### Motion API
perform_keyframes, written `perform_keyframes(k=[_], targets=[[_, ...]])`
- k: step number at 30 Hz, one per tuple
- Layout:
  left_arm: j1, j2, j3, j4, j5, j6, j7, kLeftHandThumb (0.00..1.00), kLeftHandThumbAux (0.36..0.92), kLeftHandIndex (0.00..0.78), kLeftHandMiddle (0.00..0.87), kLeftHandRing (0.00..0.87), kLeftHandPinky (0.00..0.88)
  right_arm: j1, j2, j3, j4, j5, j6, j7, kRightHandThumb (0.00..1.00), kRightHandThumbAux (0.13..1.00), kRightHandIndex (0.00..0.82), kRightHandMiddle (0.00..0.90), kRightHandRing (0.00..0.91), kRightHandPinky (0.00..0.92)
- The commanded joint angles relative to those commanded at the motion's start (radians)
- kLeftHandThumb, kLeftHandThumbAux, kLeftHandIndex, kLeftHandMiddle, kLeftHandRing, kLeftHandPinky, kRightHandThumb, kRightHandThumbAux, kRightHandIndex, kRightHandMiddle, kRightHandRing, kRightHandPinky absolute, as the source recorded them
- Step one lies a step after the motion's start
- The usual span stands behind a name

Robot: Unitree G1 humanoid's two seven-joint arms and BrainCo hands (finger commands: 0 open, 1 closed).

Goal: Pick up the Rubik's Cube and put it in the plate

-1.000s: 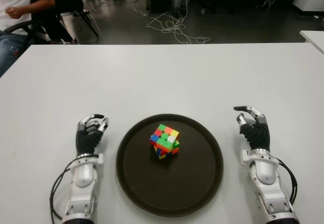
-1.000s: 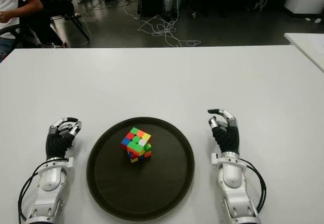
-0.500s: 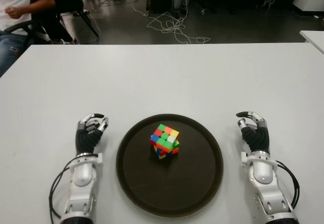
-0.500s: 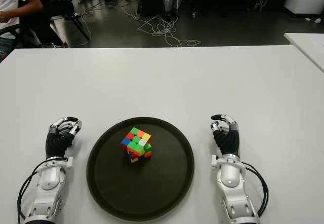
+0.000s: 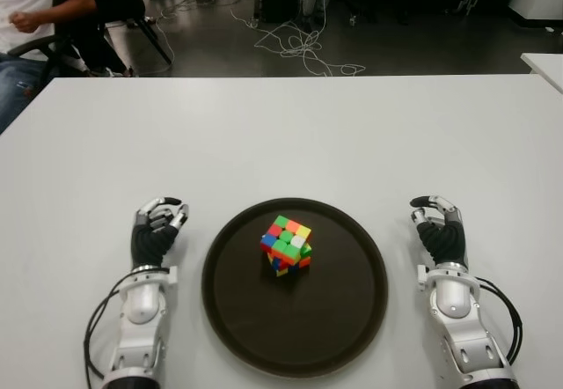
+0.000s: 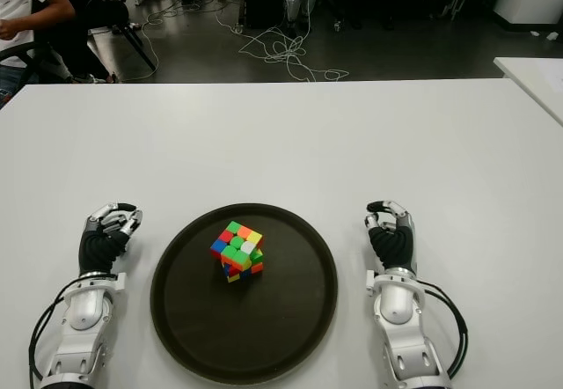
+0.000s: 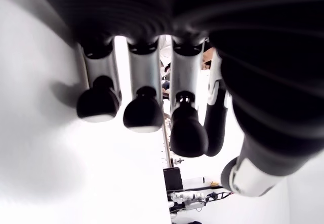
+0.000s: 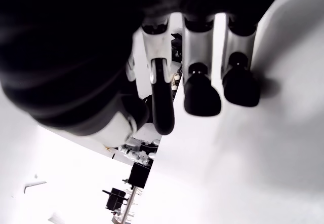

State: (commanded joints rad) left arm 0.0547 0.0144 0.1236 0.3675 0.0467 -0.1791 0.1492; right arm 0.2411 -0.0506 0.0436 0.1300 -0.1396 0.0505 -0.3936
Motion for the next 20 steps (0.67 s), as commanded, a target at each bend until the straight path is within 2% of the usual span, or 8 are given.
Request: perform_keyframes(k=[11, 20], targets=[[-0.006, -0.020, 0.014, 0.017, -0.012, -0.032, 0.017, 0.705, 0.707, 0.443, 0.802, 0.832, 0.830, 0.007, 0.000, 0.002, -0.020, -0.012, 0.017, 0.003, 0.700, 0.725, 0.438, 0.775, 0.790, 0.791], [-0.004, -0.019, 0.012, 0.007, -0.006, -0.006, 0.020, 0.704, 0.708, 0.442, 0.802, 0.829, 0.821, 0.012, 0.001, 0.005, -0.035, -0.018, 0.028, 0.004, 0.699, 0.725, 0.438, 0.780, 0.796, 0.795]])
